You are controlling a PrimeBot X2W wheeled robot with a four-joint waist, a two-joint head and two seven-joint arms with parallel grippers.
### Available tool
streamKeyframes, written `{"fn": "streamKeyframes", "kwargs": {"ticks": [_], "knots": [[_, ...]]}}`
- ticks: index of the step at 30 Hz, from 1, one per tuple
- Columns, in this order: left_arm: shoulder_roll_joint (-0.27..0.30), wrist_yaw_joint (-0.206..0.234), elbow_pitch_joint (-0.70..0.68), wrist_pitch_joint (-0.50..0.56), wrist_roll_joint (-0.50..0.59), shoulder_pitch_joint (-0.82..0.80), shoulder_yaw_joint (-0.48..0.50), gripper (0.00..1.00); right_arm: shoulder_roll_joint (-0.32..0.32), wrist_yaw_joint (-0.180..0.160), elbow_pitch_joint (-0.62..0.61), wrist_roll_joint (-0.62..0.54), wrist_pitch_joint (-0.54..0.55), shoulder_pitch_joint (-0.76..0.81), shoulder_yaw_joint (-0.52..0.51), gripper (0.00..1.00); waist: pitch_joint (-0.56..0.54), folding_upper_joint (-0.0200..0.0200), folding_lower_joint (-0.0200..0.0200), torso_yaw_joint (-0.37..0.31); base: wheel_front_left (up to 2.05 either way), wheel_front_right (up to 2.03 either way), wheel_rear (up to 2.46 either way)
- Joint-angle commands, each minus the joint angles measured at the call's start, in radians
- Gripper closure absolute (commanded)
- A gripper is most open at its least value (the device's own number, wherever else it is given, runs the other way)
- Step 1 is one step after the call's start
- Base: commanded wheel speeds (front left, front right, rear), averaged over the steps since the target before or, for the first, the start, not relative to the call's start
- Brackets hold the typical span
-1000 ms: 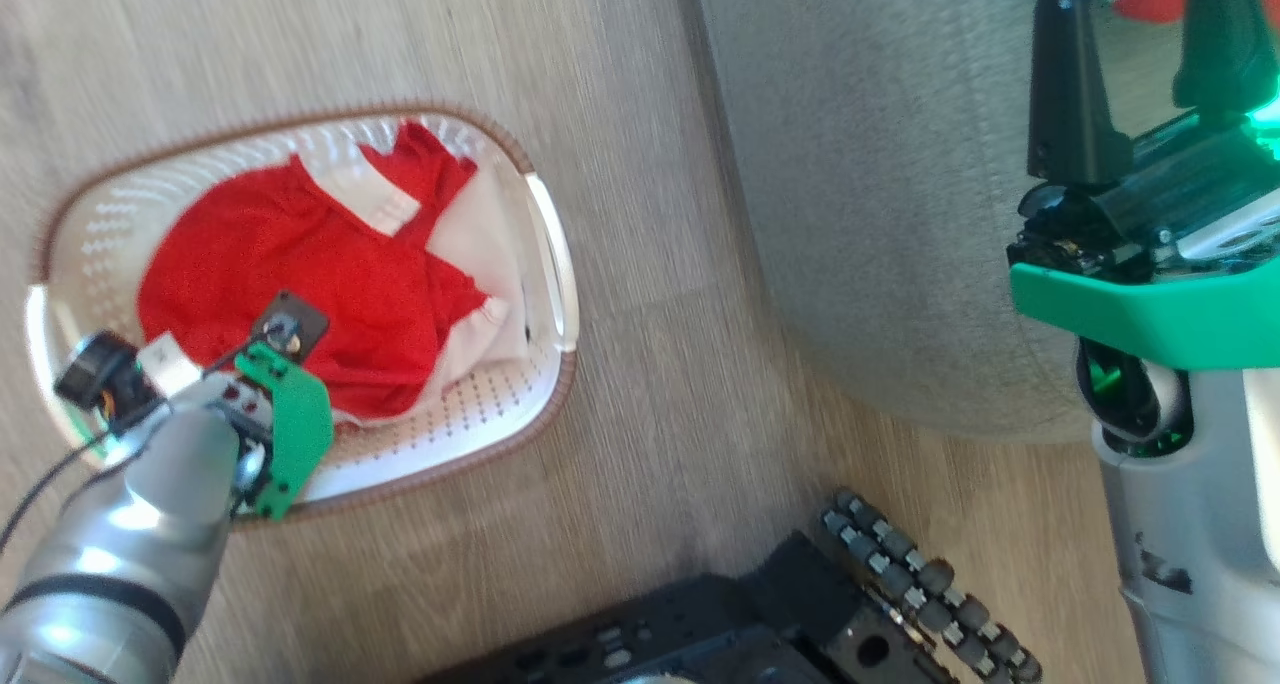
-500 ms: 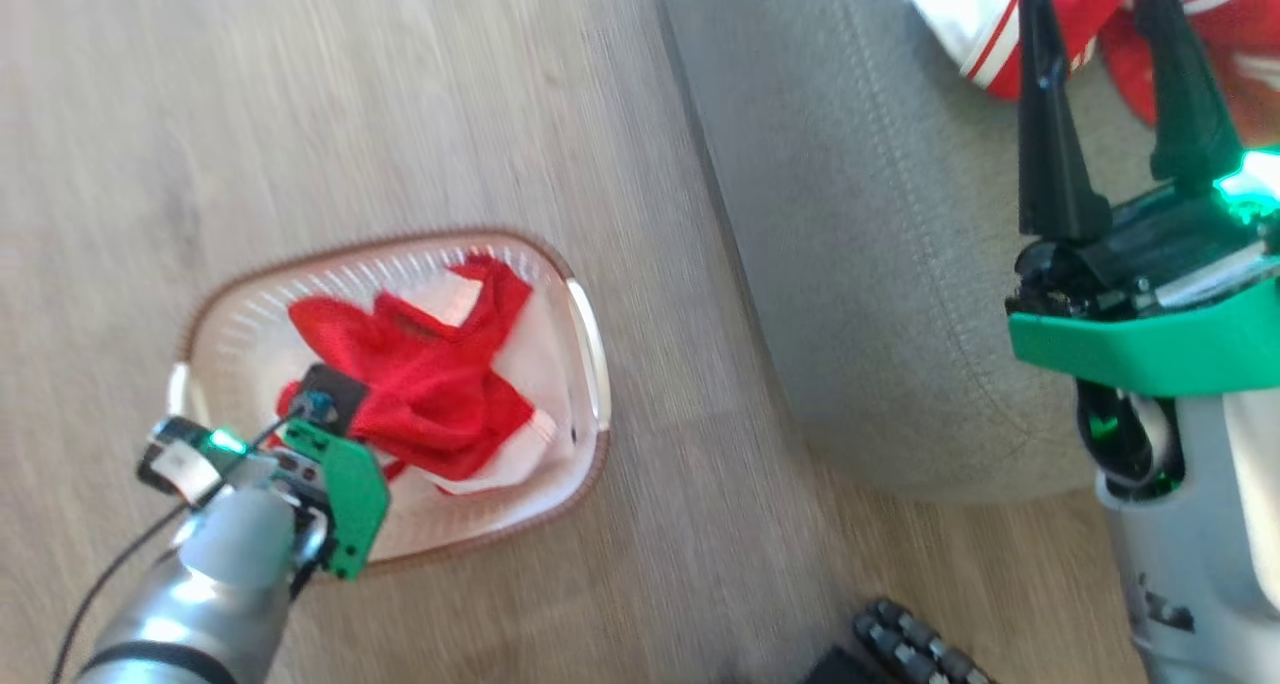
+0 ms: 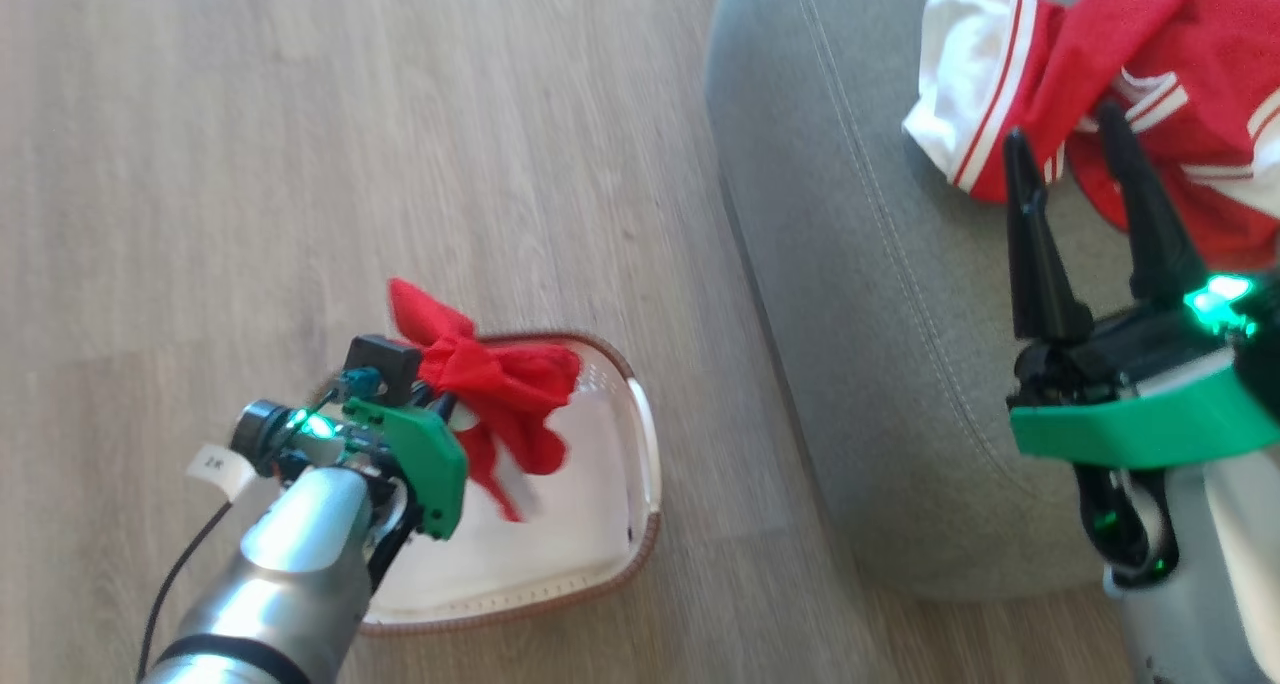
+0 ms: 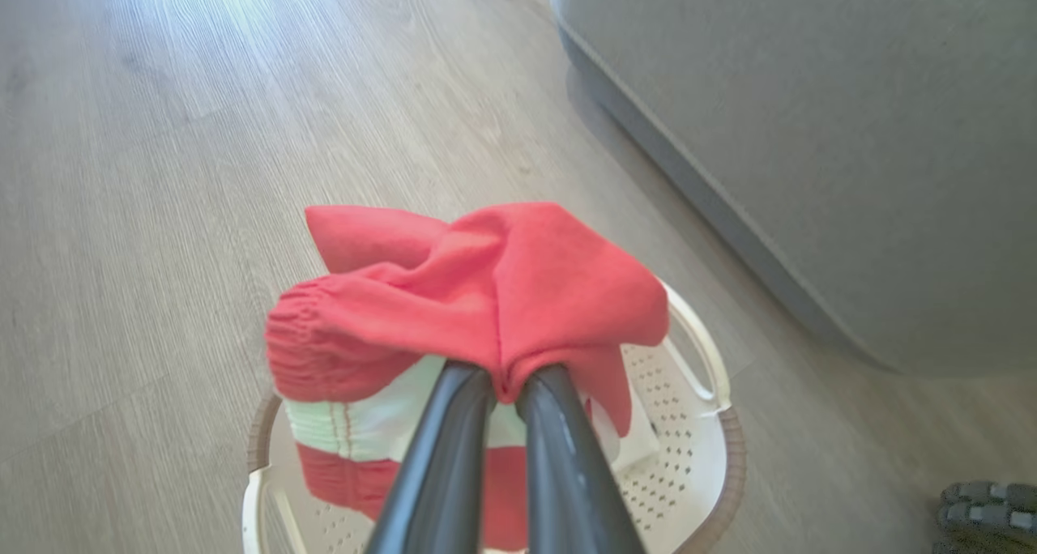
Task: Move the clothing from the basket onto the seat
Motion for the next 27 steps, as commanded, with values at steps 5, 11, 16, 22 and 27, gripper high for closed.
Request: {"fn": "streamKeyframes", "kwargs": {"ticks": [5, 11, 16, 22, 27], "knots": [[0.008, 0.015, -0.145, -0.021, -0.037, 0.016, 0.077, 1.00, -0.018, 0.000, -0.015, 0.018, -0.006, 0.051, 0.007, 0.00, -0.090, -0.0001, 0.0001, 0.049, 0.00, 0.00, 0.00], [0.039, 0.067, -0.382, -0.021, -0.041, 0.073, 0.132, 1.00, -0.037, 0.000, -0.009, 0.027, -0.006, 0.077, 0.021, 0.00, -0.139, -0.0001, 0.0001, 0.065, 0.00, 0.00, 0.00], [0.082, 0.117, -0.633, 0.009, -0.068, 0.133, 0.167, 1.00, -0.037, 0.000, -0.005, 0.048, -0.006, 0.100, 0.032, 0.00, -0.187, -0.0001, 0.0001, 0.069, 0.00, 0.00, 0.00], [0.135, 0.175, -0.871, 0.086, -0.075, 0.176, 0.184, 1.00, -0.033, 0.000, -0.015, 0.070, -0.006, 0.112, 0.045, 0.00, -0.207, -0.0001, 0.0001, 0.069, 0.00, 0.00, 0.00], [0.174, 0.224, -1.088, 0.169, -0.090, 0.197, 0.206, 1.00, -0.038, 0.000, -0.022, 0.074, -0.006, 0.123, 0.060, 0.00, -0.219, -0.0001, 0.0001, 0.072, 0.00, 0.00, 0.00]]}}
